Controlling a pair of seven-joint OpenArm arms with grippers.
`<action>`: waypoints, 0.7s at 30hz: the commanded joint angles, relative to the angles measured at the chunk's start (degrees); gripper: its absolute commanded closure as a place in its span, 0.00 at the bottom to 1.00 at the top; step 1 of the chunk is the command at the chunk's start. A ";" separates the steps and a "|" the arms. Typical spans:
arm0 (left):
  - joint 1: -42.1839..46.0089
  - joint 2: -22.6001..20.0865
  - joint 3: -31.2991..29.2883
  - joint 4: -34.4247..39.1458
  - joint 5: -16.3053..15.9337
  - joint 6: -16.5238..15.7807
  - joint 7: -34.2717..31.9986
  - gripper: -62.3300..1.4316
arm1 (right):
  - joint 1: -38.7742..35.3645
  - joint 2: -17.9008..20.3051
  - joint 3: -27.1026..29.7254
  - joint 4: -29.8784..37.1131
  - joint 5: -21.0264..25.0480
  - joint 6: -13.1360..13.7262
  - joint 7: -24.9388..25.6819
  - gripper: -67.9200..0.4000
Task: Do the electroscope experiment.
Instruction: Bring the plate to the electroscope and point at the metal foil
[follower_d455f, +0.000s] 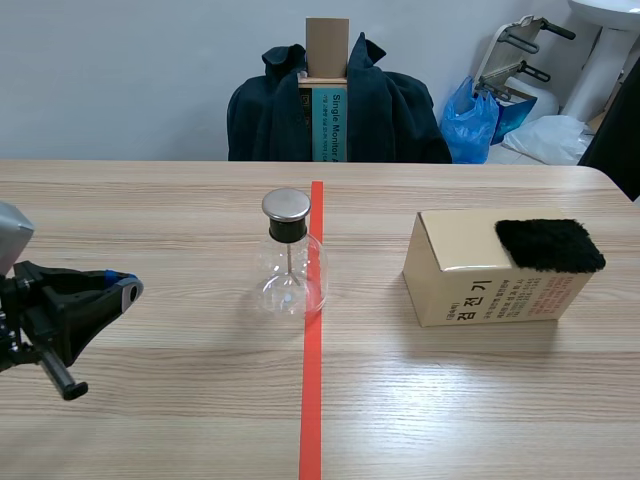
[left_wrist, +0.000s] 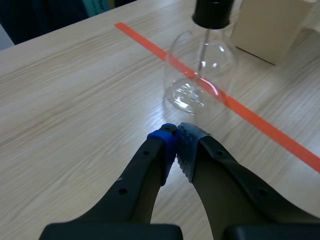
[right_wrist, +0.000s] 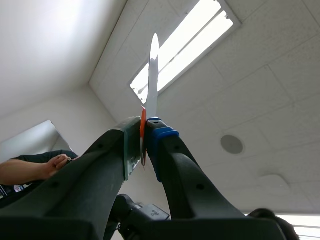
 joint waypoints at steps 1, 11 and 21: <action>-2.78 2.10 1.51 -1.38 1.73 -0.22 -2.08 0.93 | 1.16 0.15 -1.79 -0.42 0.28 -1.77 0.44 0.98; -16.50 12.41 13.35 -17.35 9.94 0.96 -8.04 0.93 | 8.92 -10.67 -16.44 -16.87 -9.22 4.13 7.61 0.98; -21.46 16.31 16.39 -24.02 11.67 4.90 -9.31 0.93 | 15.19 -19.52 -26.71 -36.92 -16.98 4.13 12.02 0.98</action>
